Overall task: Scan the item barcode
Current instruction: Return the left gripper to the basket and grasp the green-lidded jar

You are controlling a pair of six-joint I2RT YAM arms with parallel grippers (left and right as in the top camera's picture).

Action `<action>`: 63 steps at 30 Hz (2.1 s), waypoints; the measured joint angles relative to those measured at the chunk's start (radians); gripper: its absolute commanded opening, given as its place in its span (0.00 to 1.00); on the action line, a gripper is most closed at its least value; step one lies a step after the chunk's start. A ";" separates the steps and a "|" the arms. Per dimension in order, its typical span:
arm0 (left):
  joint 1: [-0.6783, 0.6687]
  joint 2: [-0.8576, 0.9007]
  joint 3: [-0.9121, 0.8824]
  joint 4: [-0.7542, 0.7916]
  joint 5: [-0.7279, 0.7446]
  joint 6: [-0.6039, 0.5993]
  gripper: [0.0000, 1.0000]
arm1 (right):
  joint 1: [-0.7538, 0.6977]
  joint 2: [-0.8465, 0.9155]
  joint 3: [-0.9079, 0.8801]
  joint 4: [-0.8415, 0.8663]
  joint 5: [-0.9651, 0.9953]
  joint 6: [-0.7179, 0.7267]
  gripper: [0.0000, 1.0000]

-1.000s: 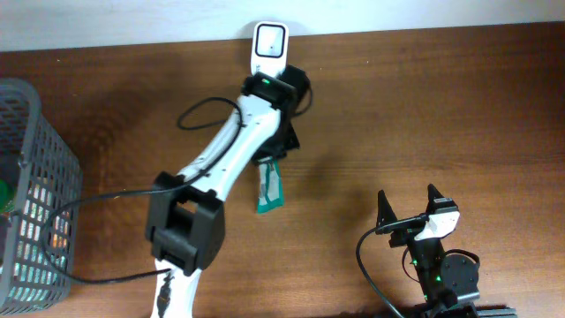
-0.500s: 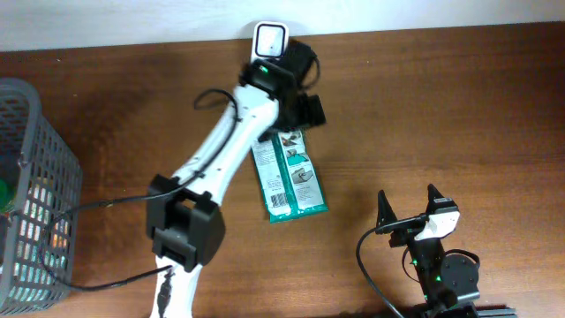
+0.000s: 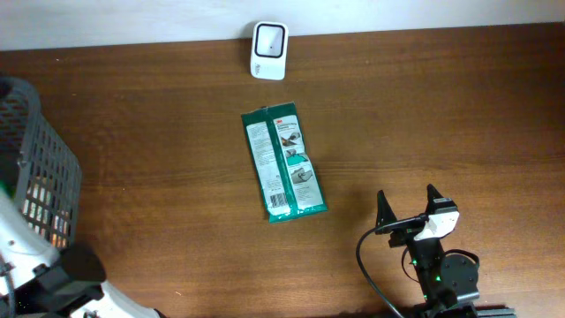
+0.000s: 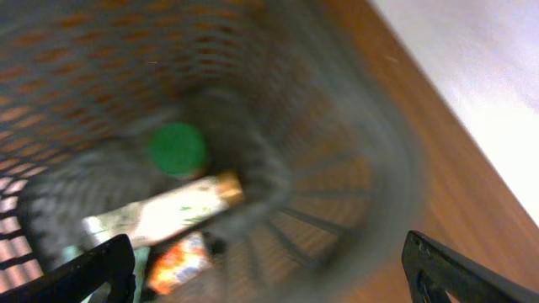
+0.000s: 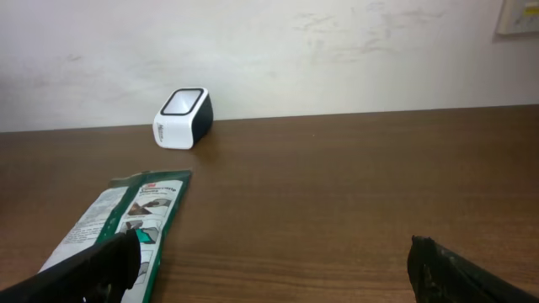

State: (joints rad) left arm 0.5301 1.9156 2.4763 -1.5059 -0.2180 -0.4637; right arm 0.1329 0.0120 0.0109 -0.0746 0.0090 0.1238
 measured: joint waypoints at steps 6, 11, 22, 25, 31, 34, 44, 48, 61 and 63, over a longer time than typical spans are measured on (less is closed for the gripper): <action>0.183 0.000 -0.152 0.070 0.013 0.001 0.99 | 0.000 0.000 0.000 0.000 0.000 0.000 0.98; 0.252 0.007 -0.453 0.278 0.038 0.103 0.99 | 0.000 0.000 0.000 0.000 0.000 0.000 0.98; 0.259 0.028 -0.771 0.665 0.018 0.372 0.99 | 0.000 0.000 0.000 0.000 0.000 0.000 0.98; 0.259 0.099 -0.771 0.698 0.011 0.395 0.99 | 0.000 0.000 0.000 0.000 0.000 0.000 0.98; 0.259 0.142 -0.779 0.734 0.011 0.419 0.88 | 0.000 0.000 0.000 0.000 0.001 0.000 0.98; 0.259 0.171 -0.779 0.721 0.011 0.422 0.77 | 0.000 0.000 0.000 0.000 0.000 0.000 0.98; 0.259 0.200 -0.772 0.676 0.011 0.425 0.52 | 0.000 0.000 0.000 0.000 0.000 0.000 0.98; 0.259 0.168 -0.764 0.642 0.043 0.407 0.52 | 0.000 0.000 0.000 0.000 0.000 0.000 0.98; 0.037 -0.476 -0.647 0.663 0.195 0.237 0.53 | 0.000 0.000 0.000 0.000 0.000 0.000 0.98; -0.050 -0.523 -0.646 0.647 0.199 0.234 0.55 | 0.000 0.000 0.000 0.000 0.000 0.000 0.98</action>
State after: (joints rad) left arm 0.4801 1.3930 1.8305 -0.8585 -0.0189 -0.2295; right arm 0.1329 0.0120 0.0109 -0.0750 0.0093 0.1234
